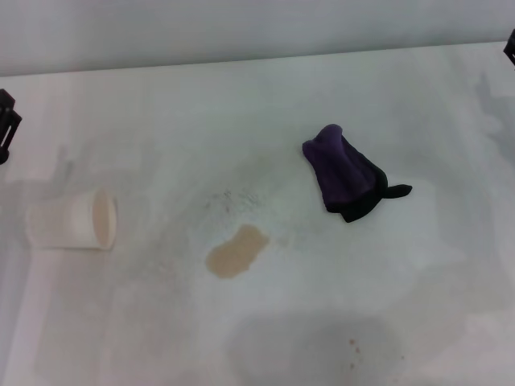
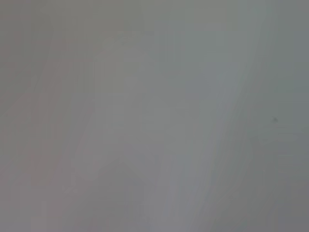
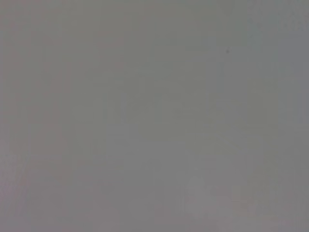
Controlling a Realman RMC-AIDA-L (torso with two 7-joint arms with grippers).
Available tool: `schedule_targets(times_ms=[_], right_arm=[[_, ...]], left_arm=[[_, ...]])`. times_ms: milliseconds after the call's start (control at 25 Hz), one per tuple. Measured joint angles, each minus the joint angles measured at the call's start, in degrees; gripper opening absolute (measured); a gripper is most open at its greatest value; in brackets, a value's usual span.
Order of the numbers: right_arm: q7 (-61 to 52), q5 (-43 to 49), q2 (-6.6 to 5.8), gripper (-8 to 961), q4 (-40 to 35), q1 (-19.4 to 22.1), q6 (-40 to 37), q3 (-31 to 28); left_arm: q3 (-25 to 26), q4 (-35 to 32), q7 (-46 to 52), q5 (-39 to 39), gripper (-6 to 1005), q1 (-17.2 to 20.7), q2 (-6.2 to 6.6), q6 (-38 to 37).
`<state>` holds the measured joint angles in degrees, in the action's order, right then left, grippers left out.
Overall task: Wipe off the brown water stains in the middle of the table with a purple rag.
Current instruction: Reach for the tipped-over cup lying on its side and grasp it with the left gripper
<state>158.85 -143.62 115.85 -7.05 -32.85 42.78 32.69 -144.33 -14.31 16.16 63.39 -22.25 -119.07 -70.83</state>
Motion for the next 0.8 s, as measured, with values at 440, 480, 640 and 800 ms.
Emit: schedule_targets(times_ms=[440, 480, 640, 800], right_arm=[[0.38, 0.21, 0.23, 794, 2.43, 0.65, 4.40, 0.54], [0.38, 0.22, 0.22, 794, 2.50, 0.84, 4.81, 0.55], [0.40, 0.40, 0.25, 793, 2.62, 1.49, 5.55, 0.62], [0.41, 0.45, 0.26, 793, 3.42, 1.71, 5.84, 0.64]], left_arm=[[-0.59, 0.83, 0.02, -3.71, 891, 2.05, 0.02, -1.09], [-0.59, 1.09, 0.03, -4.42, 891, 2.08, 0.04, -1.43], [-0.63, 2.29, 5.68, -7.40, 891, 1.89, 0.69, -4.37], [-0.62, 8.14, 26.35, -16.74, 890, -1.04, 4.67, -8.75]])
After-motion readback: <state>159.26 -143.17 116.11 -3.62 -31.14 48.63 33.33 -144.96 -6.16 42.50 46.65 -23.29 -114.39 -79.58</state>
